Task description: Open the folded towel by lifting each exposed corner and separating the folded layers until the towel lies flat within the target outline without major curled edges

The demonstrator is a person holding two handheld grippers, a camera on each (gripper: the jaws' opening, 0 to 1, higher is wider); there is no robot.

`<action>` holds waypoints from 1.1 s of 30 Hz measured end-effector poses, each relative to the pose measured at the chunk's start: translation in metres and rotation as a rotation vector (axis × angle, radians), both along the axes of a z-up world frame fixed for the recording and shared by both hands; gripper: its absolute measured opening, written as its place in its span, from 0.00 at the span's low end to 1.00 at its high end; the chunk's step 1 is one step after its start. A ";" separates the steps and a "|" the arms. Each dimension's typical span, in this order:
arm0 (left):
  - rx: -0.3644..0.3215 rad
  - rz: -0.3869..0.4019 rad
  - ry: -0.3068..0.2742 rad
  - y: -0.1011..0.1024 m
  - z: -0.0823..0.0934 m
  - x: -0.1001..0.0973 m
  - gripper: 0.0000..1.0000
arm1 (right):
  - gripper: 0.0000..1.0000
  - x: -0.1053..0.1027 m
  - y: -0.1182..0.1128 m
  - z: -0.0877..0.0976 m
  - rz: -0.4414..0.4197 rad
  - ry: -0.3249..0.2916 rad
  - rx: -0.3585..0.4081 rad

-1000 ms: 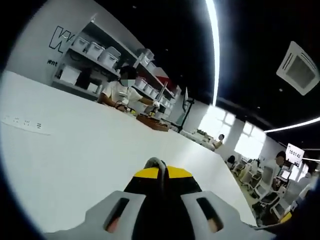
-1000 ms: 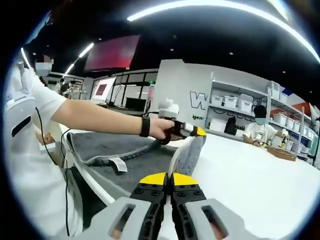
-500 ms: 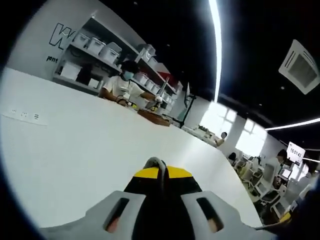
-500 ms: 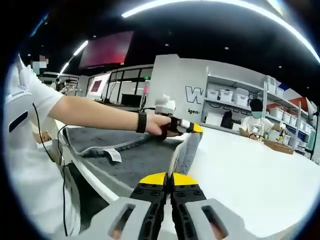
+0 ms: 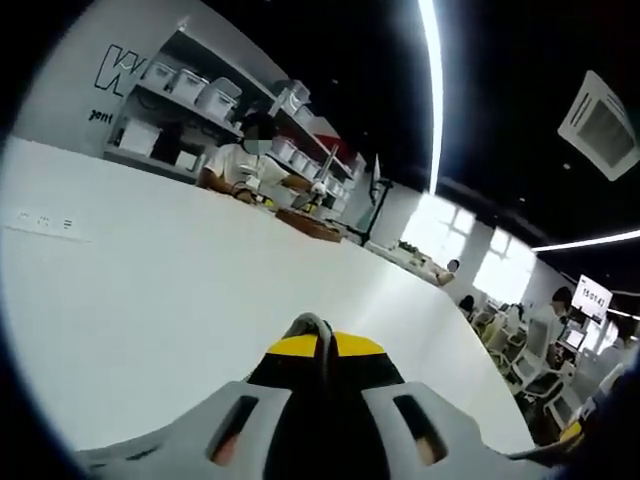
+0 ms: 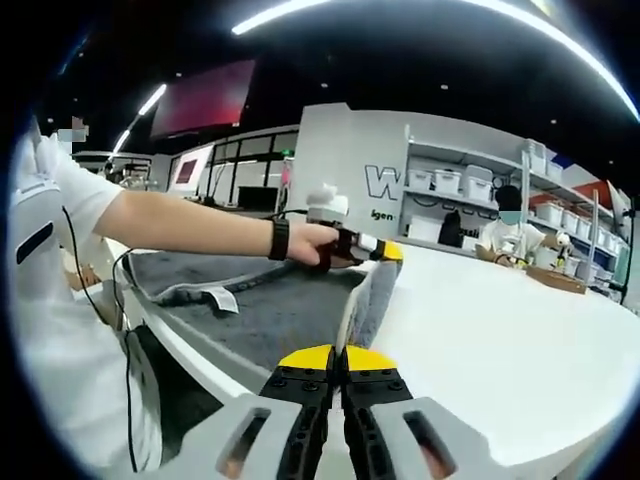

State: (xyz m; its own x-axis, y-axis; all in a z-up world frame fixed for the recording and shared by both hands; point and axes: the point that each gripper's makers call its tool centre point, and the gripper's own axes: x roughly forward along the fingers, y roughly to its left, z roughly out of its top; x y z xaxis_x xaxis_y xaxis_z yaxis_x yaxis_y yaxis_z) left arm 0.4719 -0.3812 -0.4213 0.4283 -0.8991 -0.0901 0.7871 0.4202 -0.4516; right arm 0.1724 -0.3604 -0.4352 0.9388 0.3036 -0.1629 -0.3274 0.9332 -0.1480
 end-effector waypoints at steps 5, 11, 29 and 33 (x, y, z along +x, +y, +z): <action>0.012 -0.004 0.002 -0.002 -0.005 -0.001 0.02 | 0.00 -0.001 -0.003 -0.003 -0.007 0.005 0.014; 0.034 -0.011 -0.007 -0.004 -0.009 -0.002 0.03 | 0.00 0.000 -0.004 -0.007 -0.015 0.018 0.013; 0.073 -0.030 0.031 -0.002 -0.019 -0.004 0.09 | 0.09 0.003 -0.010 -0.020 -0.040 0.061 -0.016; 0.072 -0.043 0.039 -0.002 -0.018 -0.005 0.09 | 0.15 0.003 -0.014 -0.016 -0.058 0.054 -0.002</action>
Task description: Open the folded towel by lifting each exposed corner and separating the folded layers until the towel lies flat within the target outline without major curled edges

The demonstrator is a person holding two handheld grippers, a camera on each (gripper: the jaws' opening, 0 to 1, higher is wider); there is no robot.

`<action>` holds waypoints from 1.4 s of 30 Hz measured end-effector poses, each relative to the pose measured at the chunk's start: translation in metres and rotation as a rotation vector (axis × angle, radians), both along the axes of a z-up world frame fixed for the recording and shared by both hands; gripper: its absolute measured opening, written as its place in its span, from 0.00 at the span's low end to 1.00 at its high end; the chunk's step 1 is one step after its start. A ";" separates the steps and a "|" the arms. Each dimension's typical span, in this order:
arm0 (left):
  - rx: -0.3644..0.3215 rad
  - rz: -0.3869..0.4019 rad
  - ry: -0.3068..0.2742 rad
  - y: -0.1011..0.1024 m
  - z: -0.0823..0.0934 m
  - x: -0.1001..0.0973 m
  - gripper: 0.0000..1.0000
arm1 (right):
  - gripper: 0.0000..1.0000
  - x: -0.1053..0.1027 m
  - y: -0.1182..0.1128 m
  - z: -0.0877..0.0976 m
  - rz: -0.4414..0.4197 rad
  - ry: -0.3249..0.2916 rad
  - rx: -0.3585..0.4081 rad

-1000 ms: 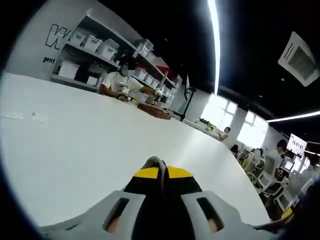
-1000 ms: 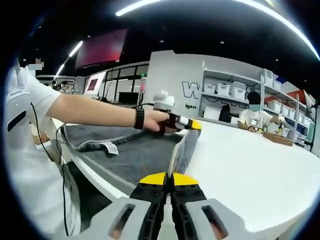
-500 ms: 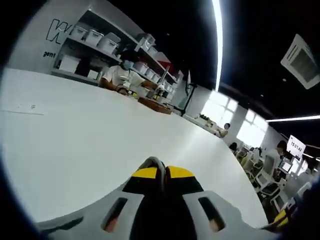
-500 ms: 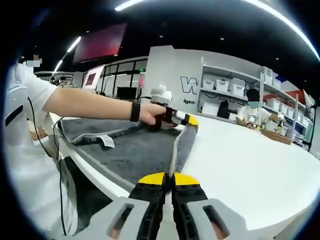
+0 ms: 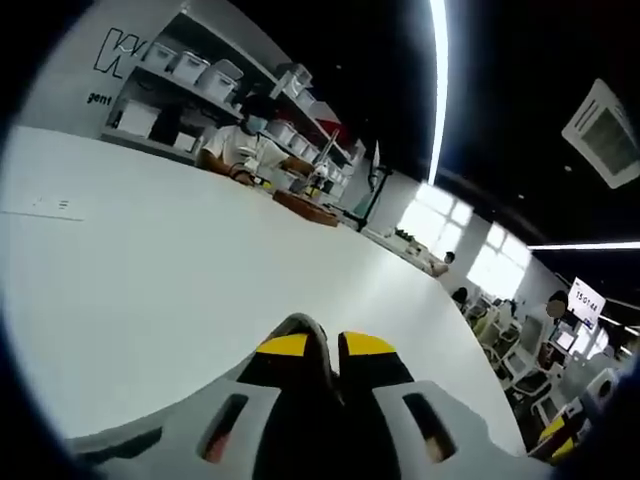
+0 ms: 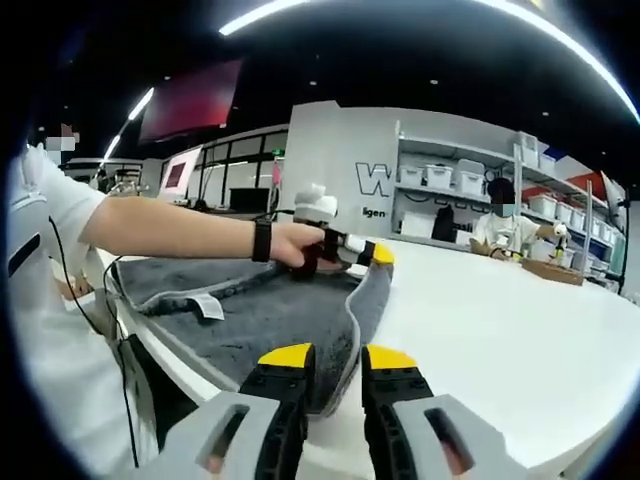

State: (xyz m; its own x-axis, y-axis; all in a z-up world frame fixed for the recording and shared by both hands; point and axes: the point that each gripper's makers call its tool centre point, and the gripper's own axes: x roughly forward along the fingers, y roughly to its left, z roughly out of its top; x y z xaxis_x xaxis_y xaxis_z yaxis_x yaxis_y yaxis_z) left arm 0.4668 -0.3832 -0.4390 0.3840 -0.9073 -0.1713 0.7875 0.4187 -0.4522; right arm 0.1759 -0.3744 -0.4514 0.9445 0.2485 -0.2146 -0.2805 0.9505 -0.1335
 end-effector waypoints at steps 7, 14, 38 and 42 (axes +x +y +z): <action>-0.016 -0.005 0.028 -0.002 0.001 -0.001 0.08 | 0.00 0.009 0.003 0.009 0.009 -0.021 0.038; -0.008 -0.007 0.027 -0.001 -0.002 -0.002 0.09 | 0.00 0.018 0.002 0.016 0.007 -0.040 0.063; -0.155 -0.102 0.032 -0.023 0.019 -0.022 0.51 | 0.08 0.008 -0.038 0.000 -0.166 0.001 -0.018; -0.160 -0.105 0.018 -0.025 0.020 -0.024 0.67 | 0.08 0.008 -0.038 0.000 -0.165 -0.001 -0.026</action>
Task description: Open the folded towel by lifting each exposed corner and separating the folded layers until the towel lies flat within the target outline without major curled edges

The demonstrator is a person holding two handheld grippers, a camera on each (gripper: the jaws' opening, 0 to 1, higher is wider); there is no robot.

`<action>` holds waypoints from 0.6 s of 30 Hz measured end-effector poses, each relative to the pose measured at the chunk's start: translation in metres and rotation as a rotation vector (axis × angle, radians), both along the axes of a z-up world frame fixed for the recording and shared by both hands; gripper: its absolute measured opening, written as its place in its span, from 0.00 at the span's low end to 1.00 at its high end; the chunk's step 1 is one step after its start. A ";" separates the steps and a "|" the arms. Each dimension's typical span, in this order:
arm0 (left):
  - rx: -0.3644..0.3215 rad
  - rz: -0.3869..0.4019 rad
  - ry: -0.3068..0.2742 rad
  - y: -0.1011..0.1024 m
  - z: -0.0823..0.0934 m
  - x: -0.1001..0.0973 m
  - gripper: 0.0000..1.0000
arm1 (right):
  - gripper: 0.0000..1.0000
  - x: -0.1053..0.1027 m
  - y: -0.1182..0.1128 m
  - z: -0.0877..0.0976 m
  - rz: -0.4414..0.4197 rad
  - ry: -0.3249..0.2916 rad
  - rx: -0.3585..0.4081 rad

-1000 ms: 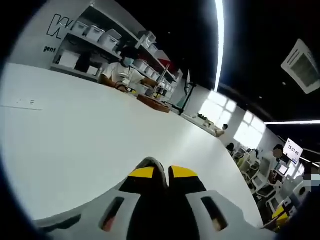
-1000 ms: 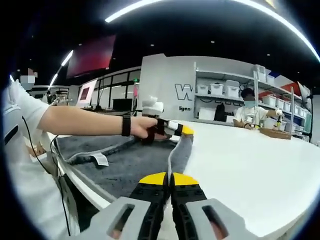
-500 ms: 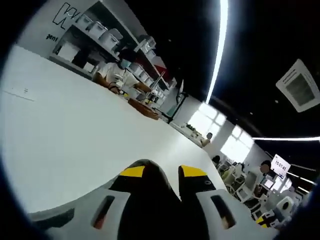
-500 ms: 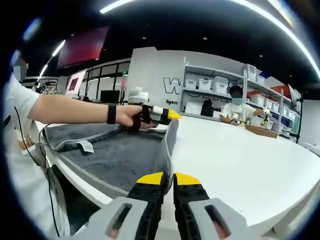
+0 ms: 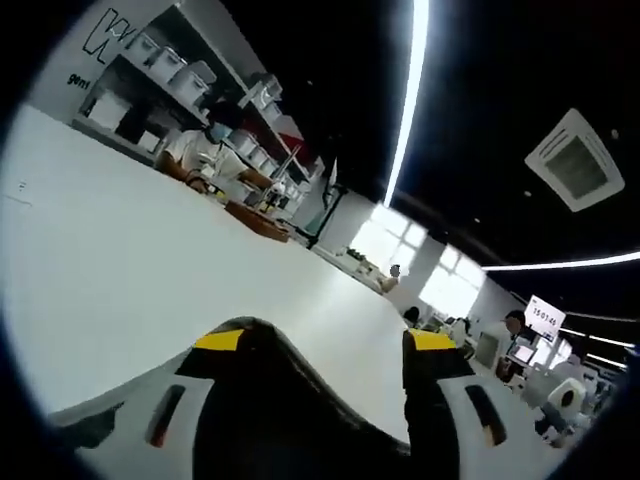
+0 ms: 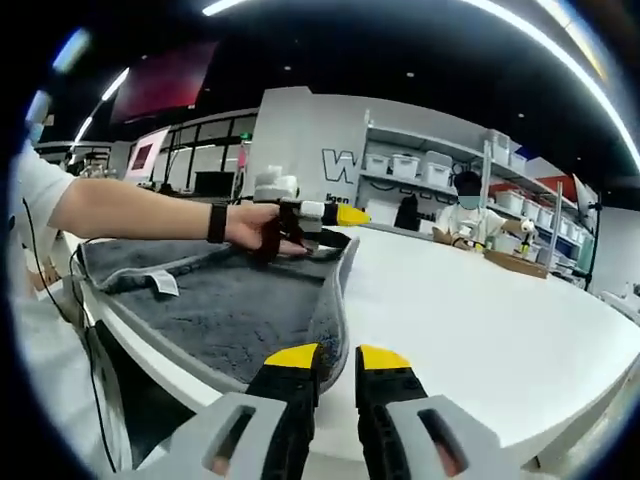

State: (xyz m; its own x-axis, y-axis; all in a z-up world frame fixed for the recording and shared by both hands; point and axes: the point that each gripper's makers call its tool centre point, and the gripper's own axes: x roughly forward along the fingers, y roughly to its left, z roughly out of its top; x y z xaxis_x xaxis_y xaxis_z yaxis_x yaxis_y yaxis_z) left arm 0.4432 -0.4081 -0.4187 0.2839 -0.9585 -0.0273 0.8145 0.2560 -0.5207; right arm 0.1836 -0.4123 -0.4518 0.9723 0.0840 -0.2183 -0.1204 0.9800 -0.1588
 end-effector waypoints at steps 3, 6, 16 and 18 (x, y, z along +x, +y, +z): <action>-0.017 -0.015 0.001 -0.002 0.003 -0.003 0.70 | 0.08 0.000 0.000 0.000 0.001 0.001 0.000; -0.057 -0.066 0.027 -0.007 0.008 -0.013 0.72 | 0.10 0.000 0.000 0.000 0.002 -0.002 0.005; 0.085 -0.114 -0.072 -0.017 -0.011 -0.027 0.75 | 0.20 0.002 0.001 0.002 -0.008 -0.012 -0.008; 0.077 -0.124 -0.070 -0.017 -0.010 -0.029 0.77 | 0.19 0.002 -0.001 0.001 -0.019 -0.004 -0.032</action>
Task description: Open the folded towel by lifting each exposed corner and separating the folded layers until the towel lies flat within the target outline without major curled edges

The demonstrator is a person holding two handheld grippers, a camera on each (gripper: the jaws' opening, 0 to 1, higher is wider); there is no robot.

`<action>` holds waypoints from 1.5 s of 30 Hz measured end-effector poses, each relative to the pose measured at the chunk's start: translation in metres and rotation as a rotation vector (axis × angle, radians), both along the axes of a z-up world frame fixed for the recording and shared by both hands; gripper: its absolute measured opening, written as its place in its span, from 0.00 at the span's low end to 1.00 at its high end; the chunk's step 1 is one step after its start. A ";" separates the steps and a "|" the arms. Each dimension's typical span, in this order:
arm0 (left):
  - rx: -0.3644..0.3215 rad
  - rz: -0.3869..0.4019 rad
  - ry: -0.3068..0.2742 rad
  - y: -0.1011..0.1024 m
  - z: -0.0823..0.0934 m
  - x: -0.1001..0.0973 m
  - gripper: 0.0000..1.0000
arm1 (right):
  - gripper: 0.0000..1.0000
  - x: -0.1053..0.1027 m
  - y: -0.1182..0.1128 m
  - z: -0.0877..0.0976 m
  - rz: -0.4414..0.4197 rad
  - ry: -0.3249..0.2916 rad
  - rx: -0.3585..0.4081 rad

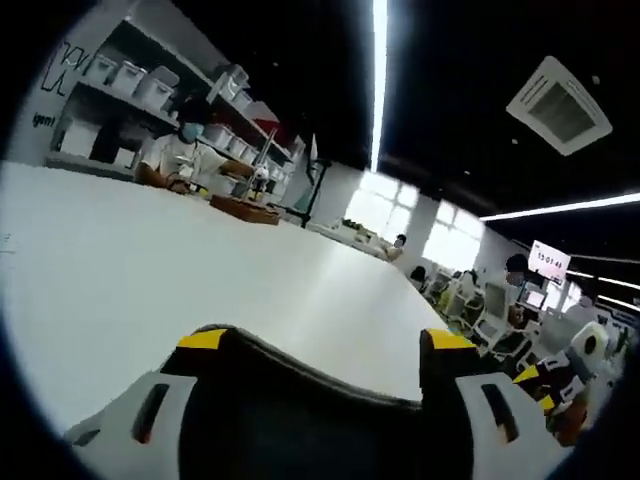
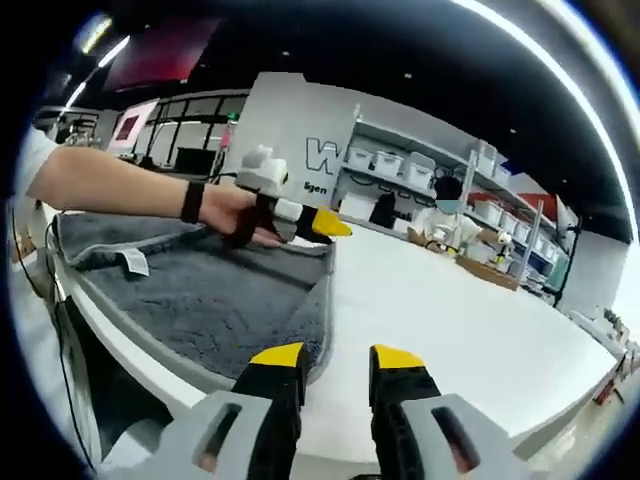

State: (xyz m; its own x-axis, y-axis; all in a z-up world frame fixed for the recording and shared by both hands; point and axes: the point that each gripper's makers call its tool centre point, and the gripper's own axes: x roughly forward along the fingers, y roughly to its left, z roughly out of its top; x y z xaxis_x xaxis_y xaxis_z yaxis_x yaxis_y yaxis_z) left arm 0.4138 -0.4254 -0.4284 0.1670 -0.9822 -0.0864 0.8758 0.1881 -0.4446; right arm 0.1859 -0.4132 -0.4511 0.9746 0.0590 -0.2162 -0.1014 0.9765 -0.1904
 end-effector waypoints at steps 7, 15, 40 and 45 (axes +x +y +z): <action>0.048 -0.085 -0.137 -0.004 -0.001 -0.020 0.72 | 0.20 -0.001 -0.013 0.003 -0.093 0.021 -0.160; 0.023 -0.022 -0.079 -0.014 -0.003 -0.012 0.82 | 0.20 0.002 -0.013 -0.008 -0.097 0.055 -0.151; 0.047 -0.005 -0.073 0.000 0.006 -0.020 0.73 | 0.30 0.007 0.000 0.012 -0.018 -0.040 -0.024; 0.031 -0.015 -0.077 0.006 0.013 -0.026 0.73 | 0.33 0.009 0.005 0.014 0.010 -0.045 -0.004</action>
